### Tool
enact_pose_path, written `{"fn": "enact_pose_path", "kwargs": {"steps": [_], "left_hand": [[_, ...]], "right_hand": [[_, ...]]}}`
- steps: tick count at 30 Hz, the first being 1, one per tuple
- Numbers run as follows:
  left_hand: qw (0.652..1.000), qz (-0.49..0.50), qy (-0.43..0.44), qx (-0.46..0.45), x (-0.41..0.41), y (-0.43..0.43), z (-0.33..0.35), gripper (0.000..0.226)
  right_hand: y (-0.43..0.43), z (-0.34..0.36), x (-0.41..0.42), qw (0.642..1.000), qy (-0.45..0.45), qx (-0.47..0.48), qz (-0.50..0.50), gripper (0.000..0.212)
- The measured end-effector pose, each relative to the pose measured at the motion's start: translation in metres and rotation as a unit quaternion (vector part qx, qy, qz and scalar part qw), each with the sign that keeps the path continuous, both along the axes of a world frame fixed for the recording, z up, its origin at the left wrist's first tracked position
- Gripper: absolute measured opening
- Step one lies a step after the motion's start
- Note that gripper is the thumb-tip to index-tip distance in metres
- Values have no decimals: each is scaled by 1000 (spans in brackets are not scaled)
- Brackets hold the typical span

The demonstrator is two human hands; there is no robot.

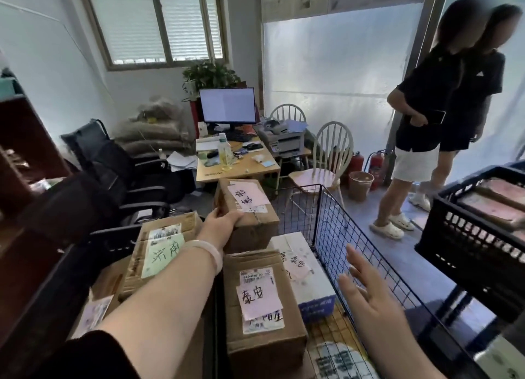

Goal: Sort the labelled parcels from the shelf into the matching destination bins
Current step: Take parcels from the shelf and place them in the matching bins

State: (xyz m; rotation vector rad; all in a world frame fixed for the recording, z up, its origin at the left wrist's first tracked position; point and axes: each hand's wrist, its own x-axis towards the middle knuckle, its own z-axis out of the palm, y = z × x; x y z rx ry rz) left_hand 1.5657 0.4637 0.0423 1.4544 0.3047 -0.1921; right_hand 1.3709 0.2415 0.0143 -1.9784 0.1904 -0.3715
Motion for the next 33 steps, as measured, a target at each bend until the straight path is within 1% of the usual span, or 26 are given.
{"fn": "enact_pose_path", "kwargs": {"steps": [2,4,7,10,13,16,18,20,23,26,29,33], "left_hand": [[999,-4,5,33,20,-1,-10,79],[998,-11,12,67,37,-3,-19,87],[988,-26,21,150,45,-7,-20,84],[961,-46,35,270,40,-14,-16,71],[935,-76,49,342,35,-21,-18,78],[910,-94,36,402,33,-23,-23,78],[893,-118,12,435,31,-20,-27,80],[867,-149,-24,475,26,-18,-32,80],[815,-188,-131,532,16,-17,-37,77],[763,-221,-222,565,-2,-23,-38,75],[726,-260,-290,566,-27,-32,-34,75],[670,-285,-378,572,-60,-42,-26,76]], "right_hand": [[1,-6,10,1000,14,7,5,45],[3,-9,20,1000,22,8,5,45],[4,-8,30,1000,23,12,-3,45],[3,-7,37,1000,21,21,-7,45],[5,-6,42,999,30,35,-1,44],[6,-5,44,998,29,55,12,47],[5,-4,43,998,36,42,12,47],[2,-4,42,999,43,9,5,49],[-3,-7,41,993,65,-97,5,57],[2,-5,35,976,100,-191,13,75],[11,2,24,959,131,-251,-5,83],[22,9,-6,931,138,-330,-66,85]]}}
